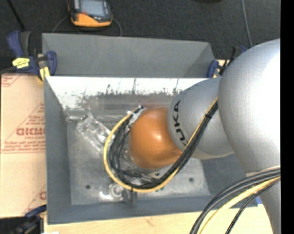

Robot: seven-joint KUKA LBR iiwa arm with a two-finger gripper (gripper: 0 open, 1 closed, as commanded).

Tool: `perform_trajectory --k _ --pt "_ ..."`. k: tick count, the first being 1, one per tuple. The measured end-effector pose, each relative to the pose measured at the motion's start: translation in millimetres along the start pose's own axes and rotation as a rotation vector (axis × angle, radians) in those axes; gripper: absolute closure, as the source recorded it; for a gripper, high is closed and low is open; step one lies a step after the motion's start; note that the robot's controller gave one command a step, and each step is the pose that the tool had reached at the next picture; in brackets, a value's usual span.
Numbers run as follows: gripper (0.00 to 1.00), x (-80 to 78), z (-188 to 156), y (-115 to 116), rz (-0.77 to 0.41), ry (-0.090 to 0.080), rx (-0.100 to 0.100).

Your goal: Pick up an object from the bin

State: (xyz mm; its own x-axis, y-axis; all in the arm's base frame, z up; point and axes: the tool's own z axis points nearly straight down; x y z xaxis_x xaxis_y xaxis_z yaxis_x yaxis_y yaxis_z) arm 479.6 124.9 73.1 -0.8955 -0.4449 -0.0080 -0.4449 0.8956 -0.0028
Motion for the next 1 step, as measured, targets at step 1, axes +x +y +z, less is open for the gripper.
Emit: perform_trajectory --k 1 --pt "1.00 -8.4 -215.8 8.8 -0.027 -0.004 0.000"
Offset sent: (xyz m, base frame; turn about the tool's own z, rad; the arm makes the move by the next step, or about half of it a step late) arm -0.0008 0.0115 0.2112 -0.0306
